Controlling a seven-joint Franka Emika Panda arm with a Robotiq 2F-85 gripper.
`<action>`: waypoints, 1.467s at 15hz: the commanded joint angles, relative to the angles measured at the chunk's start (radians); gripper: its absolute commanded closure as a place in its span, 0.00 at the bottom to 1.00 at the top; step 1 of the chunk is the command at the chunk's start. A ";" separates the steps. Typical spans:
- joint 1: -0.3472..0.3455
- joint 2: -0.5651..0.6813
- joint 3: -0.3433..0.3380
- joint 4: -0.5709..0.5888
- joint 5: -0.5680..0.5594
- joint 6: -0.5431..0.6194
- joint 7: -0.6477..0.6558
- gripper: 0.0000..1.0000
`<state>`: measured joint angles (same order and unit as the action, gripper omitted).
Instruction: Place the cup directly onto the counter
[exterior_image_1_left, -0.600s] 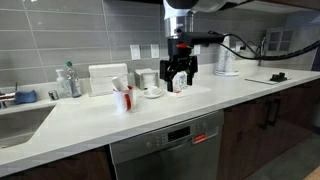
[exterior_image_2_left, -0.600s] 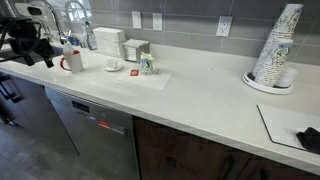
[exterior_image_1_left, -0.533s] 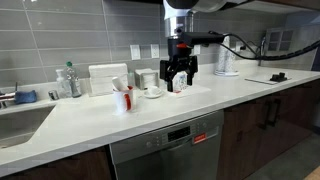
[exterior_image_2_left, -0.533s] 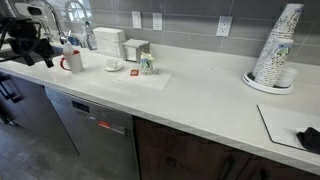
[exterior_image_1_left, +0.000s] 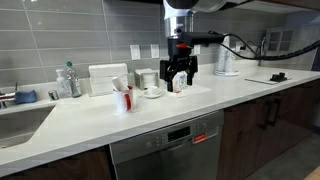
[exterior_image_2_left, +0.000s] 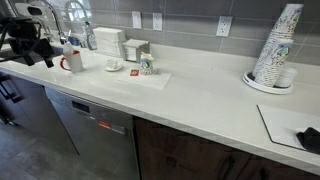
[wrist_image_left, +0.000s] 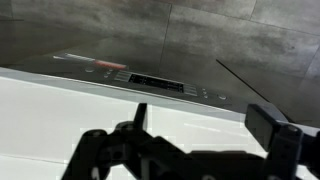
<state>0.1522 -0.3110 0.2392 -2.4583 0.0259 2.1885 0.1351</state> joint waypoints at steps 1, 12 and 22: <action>0.012 0.001 -0.011 0.001 -0.004 -0.002 0.003 0.00; -0.083 0.184 -0.128 0.317 -0.186 0.010 -0.219 0.00; -0.171 0.461 -0.245 0.711 -0.035 0.032 -0.676 0.00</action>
<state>0.0112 0.0452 0.0086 -1.8649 -0.0927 2.2065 -0.4057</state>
